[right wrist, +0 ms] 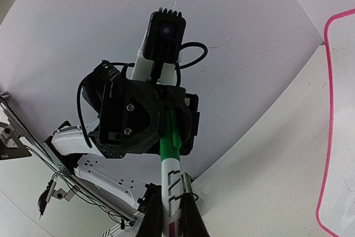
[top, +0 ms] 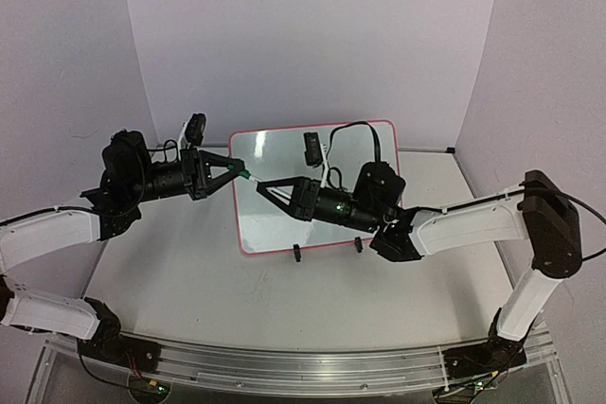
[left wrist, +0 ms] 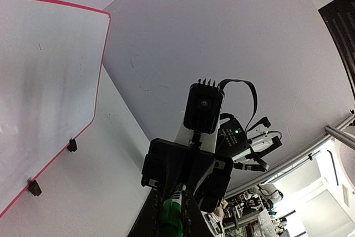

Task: Write a sentence on the whiteboard
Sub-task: Open the pen cap from the whiteboard marker, then place the pen cap at the center of the board.

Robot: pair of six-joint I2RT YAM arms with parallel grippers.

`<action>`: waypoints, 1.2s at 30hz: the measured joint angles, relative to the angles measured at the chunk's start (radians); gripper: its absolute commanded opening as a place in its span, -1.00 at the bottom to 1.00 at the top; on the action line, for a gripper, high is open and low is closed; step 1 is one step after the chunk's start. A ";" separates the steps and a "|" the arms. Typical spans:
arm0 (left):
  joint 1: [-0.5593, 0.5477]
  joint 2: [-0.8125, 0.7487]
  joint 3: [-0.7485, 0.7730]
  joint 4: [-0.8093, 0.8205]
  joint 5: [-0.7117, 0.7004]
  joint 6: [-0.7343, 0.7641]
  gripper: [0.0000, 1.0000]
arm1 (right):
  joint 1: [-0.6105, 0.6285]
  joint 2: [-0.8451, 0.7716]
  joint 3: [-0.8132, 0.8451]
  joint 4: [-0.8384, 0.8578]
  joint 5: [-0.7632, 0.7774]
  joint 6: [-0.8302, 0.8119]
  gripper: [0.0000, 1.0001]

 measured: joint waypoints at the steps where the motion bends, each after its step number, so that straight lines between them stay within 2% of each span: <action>1: 0.007 -0.005 -0.001 0.000 0.008 -0.004 -1.00 | 0.003 -0.002 -0.004 0.004 0.008 0.000 -1.00; 9: 0.171 -0.117 0.006 -0.077 -0.040 0.000 -1.00 | 0.002 -0.050 -0.095 0.003 0.020 -0.001 -1.00; 18: 0.177 -0.167 0.026 -0.249 -0.120 0.101 -1.00 | 0.002 -0.238 -0.168 -0.167 0.077 -0.079 -1.00; 27: 0.132 -0.021 -0.190 -0.408 -0.208 0.124 -1.00 | -0.028 -0.383 -0.177 -0.371 0.172 -0.172 -1.00; 36: 0.071 0.120 -0.215 -0.493 -0.272 0.133 -0.99 | -0.035 -0.398 -0.180 -0.512 0.220 -0.218 -1.00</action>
